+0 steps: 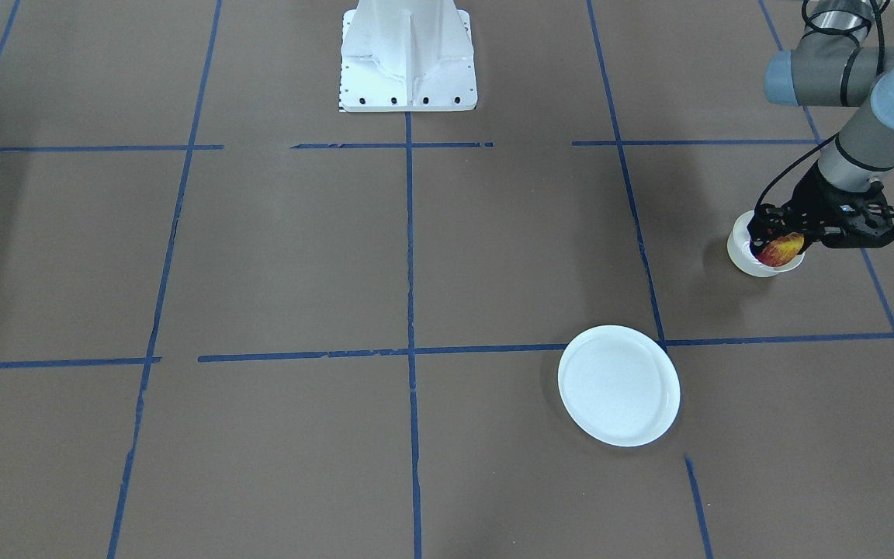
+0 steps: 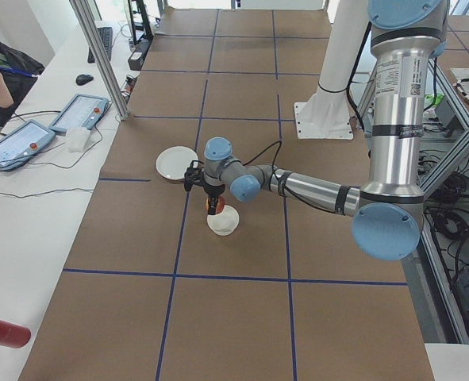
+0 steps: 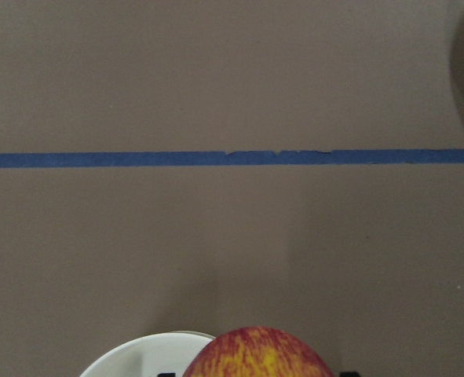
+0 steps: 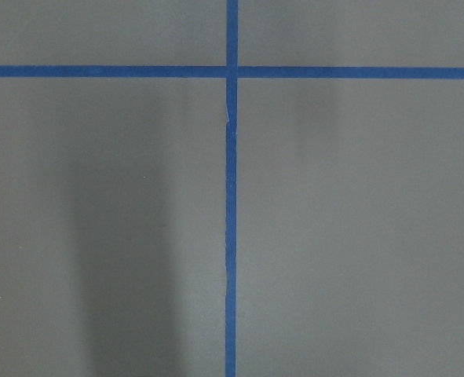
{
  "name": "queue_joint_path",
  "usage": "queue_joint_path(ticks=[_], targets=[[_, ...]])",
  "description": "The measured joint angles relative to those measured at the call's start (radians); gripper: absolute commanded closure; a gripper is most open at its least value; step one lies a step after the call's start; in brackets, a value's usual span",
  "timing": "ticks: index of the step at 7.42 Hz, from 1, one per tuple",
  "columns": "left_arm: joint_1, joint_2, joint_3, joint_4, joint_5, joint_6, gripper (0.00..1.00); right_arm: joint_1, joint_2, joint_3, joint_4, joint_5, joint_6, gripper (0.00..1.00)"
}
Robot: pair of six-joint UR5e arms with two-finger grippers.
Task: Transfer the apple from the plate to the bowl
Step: 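Lower the apple into the white bowl and open the left gripper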
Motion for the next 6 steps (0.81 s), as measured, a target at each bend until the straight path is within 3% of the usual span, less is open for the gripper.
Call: queue_joint_path(ticks=[3, 4, 5, 6], targets=[[0.001, 0.018, 0.001, 0.0, -0.007, 0.039, 1.0, 0.0, 0.0, 0.0, 0.0, 0.0, 0.001, 0.0], [0.001, 0.022, 0.003, 0.0, -0.009, 0.039, 0.74, 0.0, 0.0, 0.0, 0.0, 0.0, 0.001, 0.0], [0.002, 0.023, 0.004, 0.0, -0.01, 0.04, 0.01, 0.0, 0.0, 0.0, 0.0, 0.0, 0.001, 0.0], [0.003, 0.023, 0.005, 0.0, -0.01, 0.04, 0.0, 0.0, 0.0, 0.0, 0.0, 0.0, 0.001, 0.0]])
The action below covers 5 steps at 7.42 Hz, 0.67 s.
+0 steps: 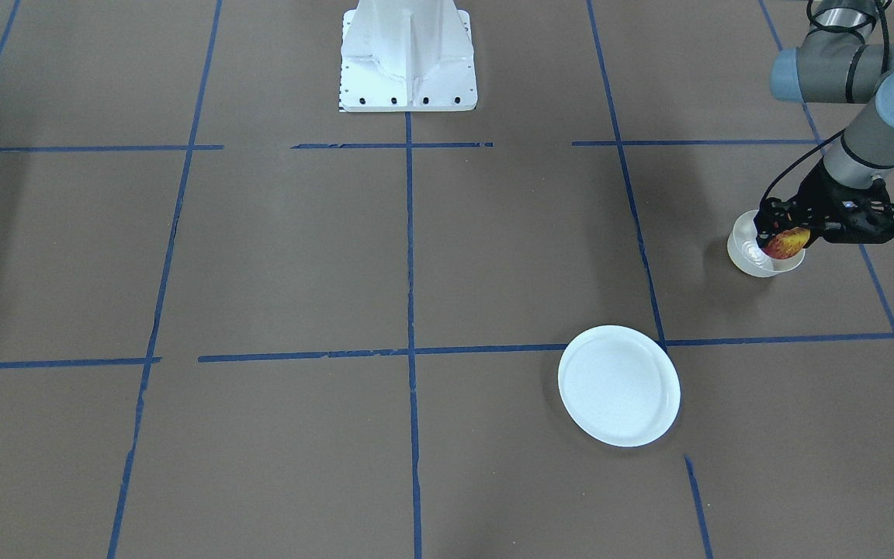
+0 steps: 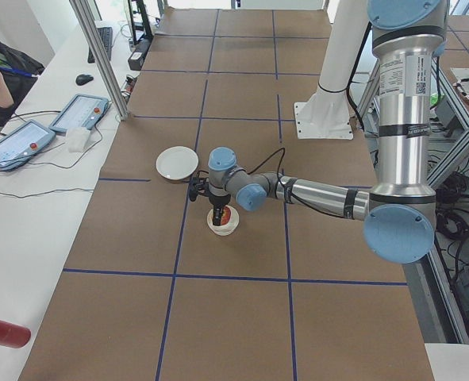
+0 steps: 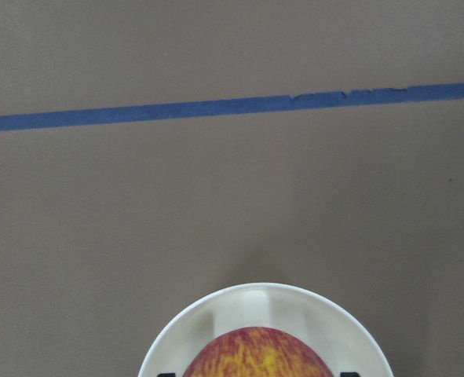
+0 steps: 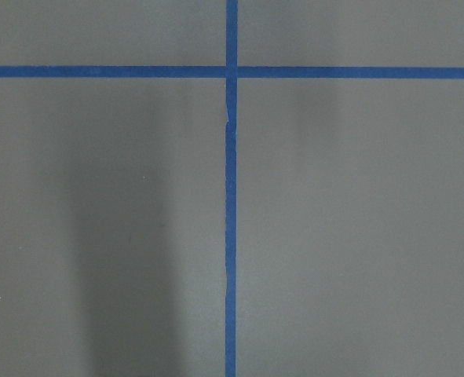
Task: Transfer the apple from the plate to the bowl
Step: 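Lower the apple into the white bowl and open the left gripper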
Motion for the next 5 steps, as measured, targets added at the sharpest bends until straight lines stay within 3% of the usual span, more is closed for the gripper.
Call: queue_joint_path(ticks=[5], targets=[[-0.015, 0.001, -0.026, 0.016, -0.038, 0.023, 0.0, 0.0, 0.0, 0.0, 0.0, 0.0, -0.001, 0.0]])
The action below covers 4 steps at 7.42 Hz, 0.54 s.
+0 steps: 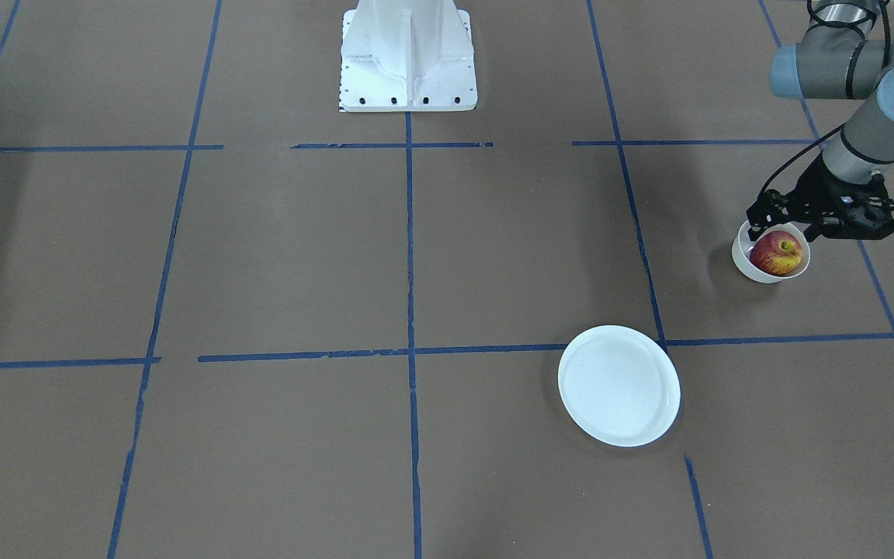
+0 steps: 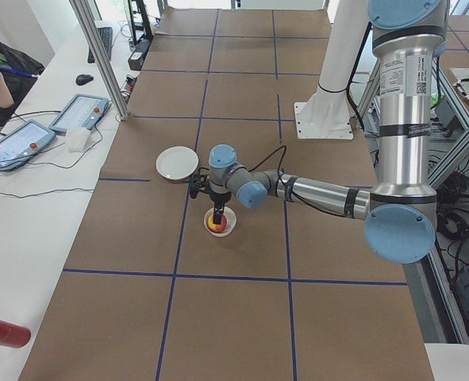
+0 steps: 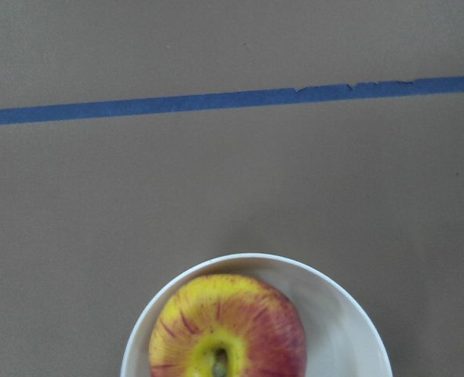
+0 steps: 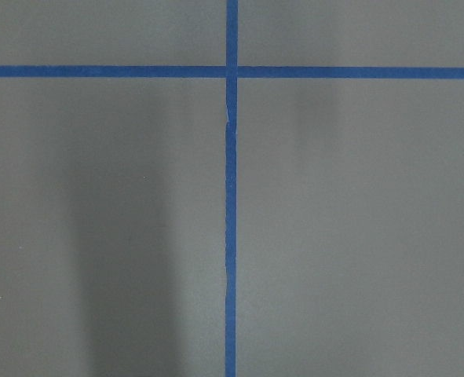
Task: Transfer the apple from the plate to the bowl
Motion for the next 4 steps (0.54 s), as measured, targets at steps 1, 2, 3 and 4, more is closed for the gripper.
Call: queue_joint_path(ticks=[1, 2, 3, 4], targets=[[-0.049, -0.012, -0.002, 0.034, -0.023, 0.082, 0.0, 0.0, 0.0, 0.0, 0.0, 0.0, 0.0, 0.0], [-0.132, -0.041, -0.003, 0.105, -0.045, 0.212, 0.0, 0.0, 0.0, 0.0, 0.0, 0.0, 0.0, 0.0], [-0.234, -0.079, 0.001, 0.191, -0.077, 0.373, 0.0, 0.0, 0.0, 0.0, 0.0, 0.0, 0.0, 0.0], [-0.331, -0.105, 0.006, 0.257, -0.113, 0.527, 0.0, 0.0, 0.0, 0.0, 0.0, 0.0, 0.0, 0.0]])
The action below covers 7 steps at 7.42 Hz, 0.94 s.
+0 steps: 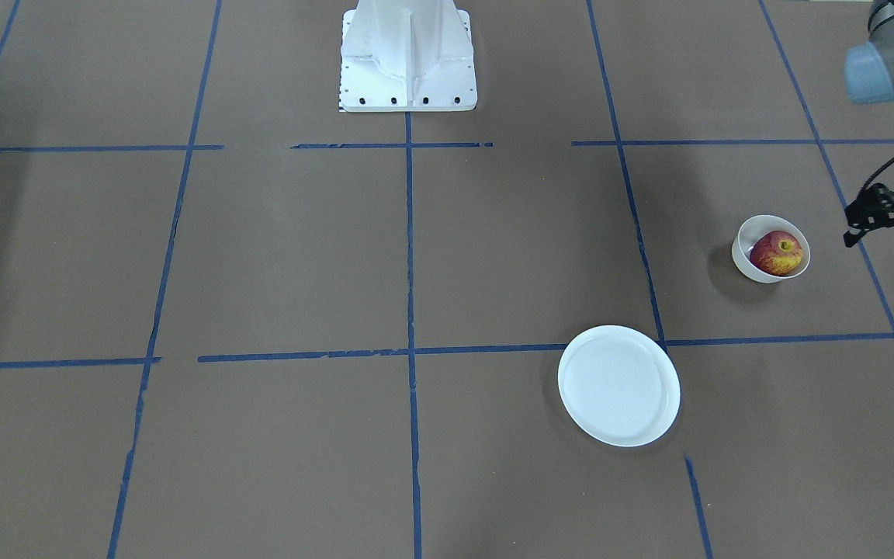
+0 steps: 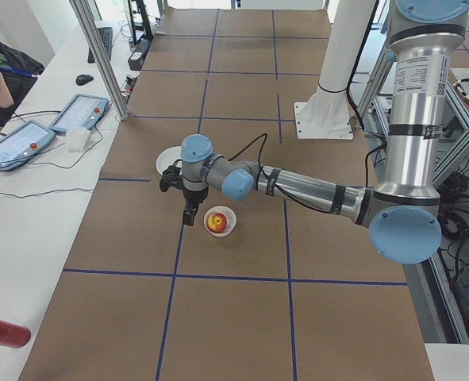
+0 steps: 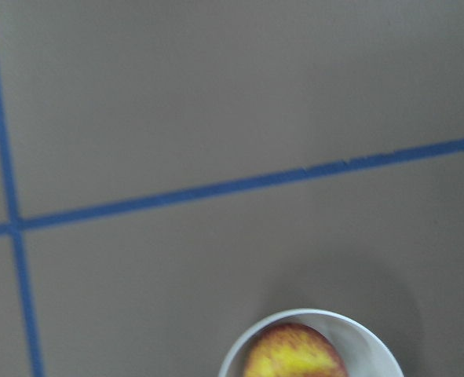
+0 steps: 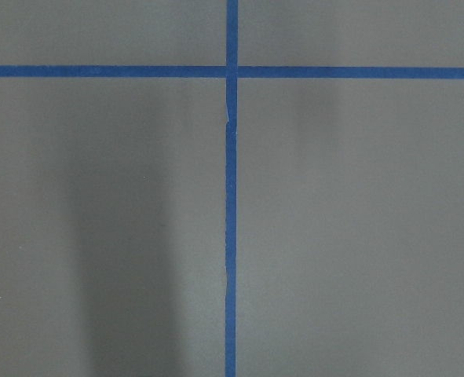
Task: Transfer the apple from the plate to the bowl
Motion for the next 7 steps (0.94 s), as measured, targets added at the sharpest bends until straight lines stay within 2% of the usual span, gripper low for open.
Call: queue_joint_path(ticks=[3, 7], targets=[[-0.155, 0.016, 0.046, 0.083, -0.044, 0.29, 0.0, 0.0, 0.0, 0.0, 0.0, 0.0, 0.0, 0.0], [-0.311, 0.154, 0.08, 0.167, -0.105, 0.344, 0.0, 0.0, 0.0, 0.0, 0.0, 0.0, 0.0, 0.0]])
